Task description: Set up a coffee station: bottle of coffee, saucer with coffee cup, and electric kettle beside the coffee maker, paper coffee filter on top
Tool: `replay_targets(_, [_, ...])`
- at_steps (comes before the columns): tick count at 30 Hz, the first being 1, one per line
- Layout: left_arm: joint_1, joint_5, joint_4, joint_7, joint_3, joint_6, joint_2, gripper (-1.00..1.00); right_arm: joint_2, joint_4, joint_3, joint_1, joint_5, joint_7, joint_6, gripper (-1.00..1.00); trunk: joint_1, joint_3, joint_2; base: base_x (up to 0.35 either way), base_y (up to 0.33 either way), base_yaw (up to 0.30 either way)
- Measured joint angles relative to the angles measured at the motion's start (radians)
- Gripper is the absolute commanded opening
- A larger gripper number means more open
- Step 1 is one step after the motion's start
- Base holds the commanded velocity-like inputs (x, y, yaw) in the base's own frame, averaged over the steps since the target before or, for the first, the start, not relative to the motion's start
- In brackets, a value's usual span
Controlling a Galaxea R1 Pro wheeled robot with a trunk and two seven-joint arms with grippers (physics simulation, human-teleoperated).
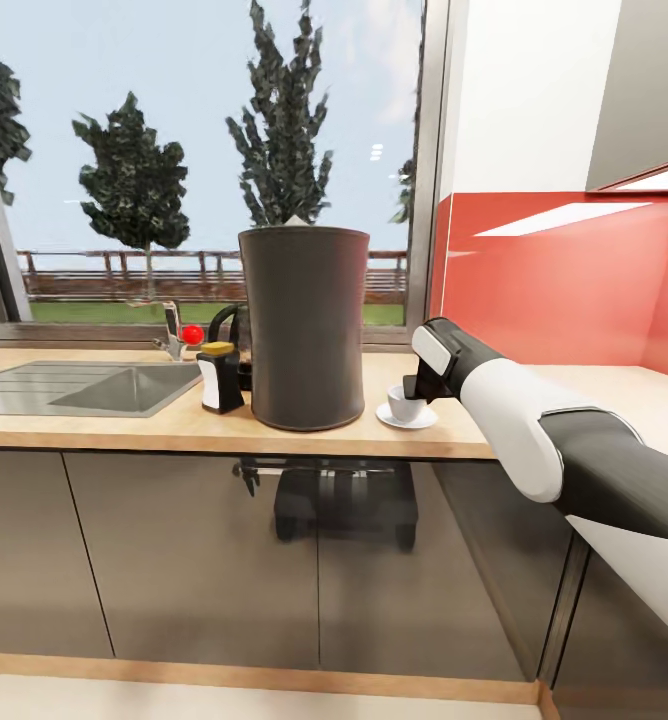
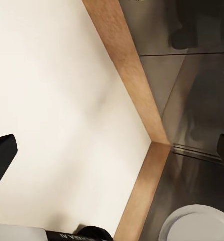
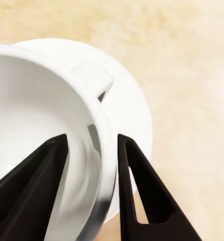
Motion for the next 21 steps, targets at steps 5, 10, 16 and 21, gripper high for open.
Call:
replay_targets(5, [0.000,0.000,0.000,0.000,0.000,0.000,0.000,1.00,0.000,0.000,0.000,0.000,0.000,0.000,0.000,-1.00,0.000,0.000,0.000,0.000,0.000,0.000])
replay_targets(10, [-0.001,0.000,0.000,0.000,0.000,0.000,0.000,1.00,0.000,0.000,0.000,0.000,0.000,0.000,0.000,-1.00,0.000,0.000,0.000,0.000,0.000,0.000])
replay_targets(16, [0.000,0.000,0.000,0.000,0.000,0.000,0.000,1.00,0.000,0.000,0.000,0.000,0.000,0.000,0.000,-1.00,0.000,0.000,0.000,0.000,0.000,0.000])
replay_targets(21, [0.000,0.000,0.000,0.000,0.000,0.000,0.000,1.00,0.000,0.000,0.000,0.000,0.002,-0.001,0.000,1.00,0.000,0.000,0.000,0.000,0.000,0.000])
